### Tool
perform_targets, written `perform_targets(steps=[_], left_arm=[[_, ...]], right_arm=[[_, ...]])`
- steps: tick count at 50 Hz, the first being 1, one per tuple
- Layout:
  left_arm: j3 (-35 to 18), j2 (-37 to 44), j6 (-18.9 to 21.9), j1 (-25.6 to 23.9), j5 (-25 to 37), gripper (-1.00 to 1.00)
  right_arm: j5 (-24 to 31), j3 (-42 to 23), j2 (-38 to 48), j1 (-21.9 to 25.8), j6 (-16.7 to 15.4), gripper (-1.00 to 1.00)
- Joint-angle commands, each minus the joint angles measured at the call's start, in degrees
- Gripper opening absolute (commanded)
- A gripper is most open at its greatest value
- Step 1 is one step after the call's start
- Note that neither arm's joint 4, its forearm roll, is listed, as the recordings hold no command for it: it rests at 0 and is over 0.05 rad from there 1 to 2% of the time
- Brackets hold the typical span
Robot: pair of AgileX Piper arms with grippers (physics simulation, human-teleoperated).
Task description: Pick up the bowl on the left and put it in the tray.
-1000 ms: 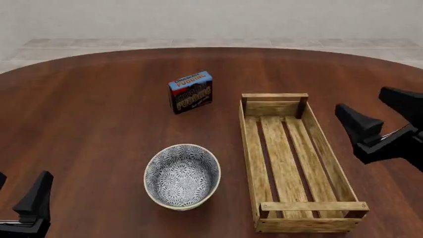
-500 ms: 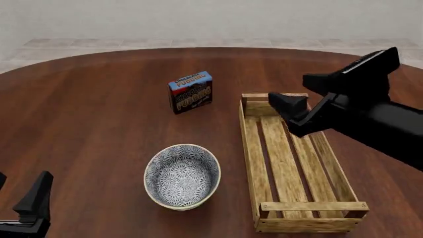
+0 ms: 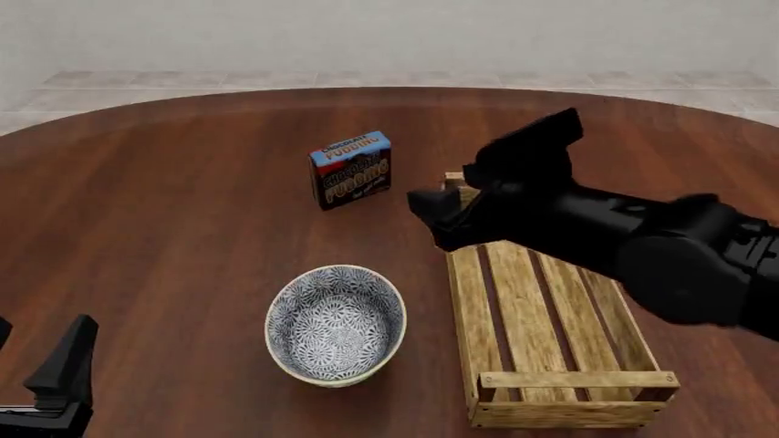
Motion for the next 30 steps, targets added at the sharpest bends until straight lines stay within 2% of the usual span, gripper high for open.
perform_targets(steps=[1,9,13,30], left_arm=[[0.0,0.0,0.0,0.0,0.0,1.00],[0.0,0.0,0.0,0.0,0.0,1.00],[0.0,0.0,0.0,0.0,0.0,1.00],[0.0,0.0,0.0,0.0,0.0,1.00]], right_arm=[[-2.1,-2.0,7.1,1.8,3.7,1.00],[-3.7,-3.2,11.5,1.0,4.1,1.00],[-4.3,-4.1,14.6,0.9,5.4,1.00],[-6.3,-5.8,21.8,0.6,5.8,1.00]])
